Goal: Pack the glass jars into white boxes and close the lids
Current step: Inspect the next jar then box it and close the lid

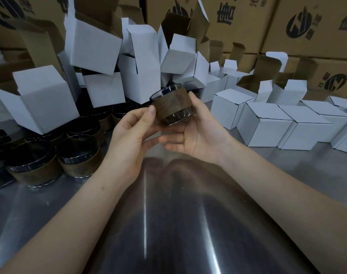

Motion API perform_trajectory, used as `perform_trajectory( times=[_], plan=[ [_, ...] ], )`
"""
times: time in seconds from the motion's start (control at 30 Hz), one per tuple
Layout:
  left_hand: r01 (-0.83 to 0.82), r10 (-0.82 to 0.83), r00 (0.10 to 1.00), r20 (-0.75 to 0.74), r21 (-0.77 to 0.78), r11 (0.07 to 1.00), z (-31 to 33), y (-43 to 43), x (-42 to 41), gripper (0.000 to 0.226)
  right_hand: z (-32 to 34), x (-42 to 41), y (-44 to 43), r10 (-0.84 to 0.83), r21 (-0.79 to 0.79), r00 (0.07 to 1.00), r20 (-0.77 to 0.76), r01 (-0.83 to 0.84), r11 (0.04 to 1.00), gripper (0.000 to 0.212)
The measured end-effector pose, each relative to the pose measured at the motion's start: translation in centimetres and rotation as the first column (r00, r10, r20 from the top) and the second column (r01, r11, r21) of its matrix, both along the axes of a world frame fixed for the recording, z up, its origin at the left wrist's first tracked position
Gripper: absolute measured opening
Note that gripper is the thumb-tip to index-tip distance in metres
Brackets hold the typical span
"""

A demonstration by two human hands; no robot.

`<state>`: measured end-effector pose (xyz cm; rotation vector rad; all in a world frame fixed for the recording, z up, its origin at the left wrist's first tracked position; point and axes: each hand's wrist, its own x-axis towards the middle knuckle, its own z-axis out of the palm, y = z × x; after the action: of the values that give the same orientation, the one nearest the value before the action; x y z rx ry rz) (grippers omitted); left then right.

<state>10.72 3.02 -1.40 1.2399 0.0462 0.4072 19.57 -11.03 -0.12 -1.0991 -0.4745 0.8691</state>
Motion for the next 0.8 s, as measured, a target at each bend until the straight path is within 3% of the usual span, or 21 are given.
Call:
perform_trajectory(
  times=[0.1, 0.23, 0.37, 0.5, 0.8],
  plan=[
    [-0.076, 0.076, 0.996, -0.036, 0.006, 0.997, 0.0, 0.1, 0.0, 0.021, -0.3, -0.1, 0.0, -0.084, 0.018, 0.994, 0.064, 0.083, 0.996, 0.054],
    [-0.069, 0.073, 0.997, -0.038, 0.078, 0.995, 0.0, 0.1, -0.2, 0.032, -0.6, -0.2, 0.1, -0.184, 0.062, 0.978, 0.103, 0.178, 0.982, 0.037],
    [-0.051, 0.051, 0.999, 0.007, 0.195, 0.979, 0.0, -0.3, -0.2, 0.039, -0.6, -0.3, 0.0, -0.181, 0.088, 0.969, 0.166, 0.169, 0.982, 0.034],
    [-0.115, 0.097, 0.992, 0.082, 0.261, 0.958, -0.3, -0.4, 0.0, 0.038, -0.5, -0.6, -0.2, -0.167, 0.064, 0.96, 0.225, 0.156, 0.986, 0.044],
    [-0.23, 0.235, 0.972, 0.027, 0.335, 0.914, -1.3, 0.1, 0.7, 0.053, -0.3, 0.1, -0.9, -0.144, -0.127, 0.911, 0.387, 0.207, 0.97, 0.039]
  ],
)
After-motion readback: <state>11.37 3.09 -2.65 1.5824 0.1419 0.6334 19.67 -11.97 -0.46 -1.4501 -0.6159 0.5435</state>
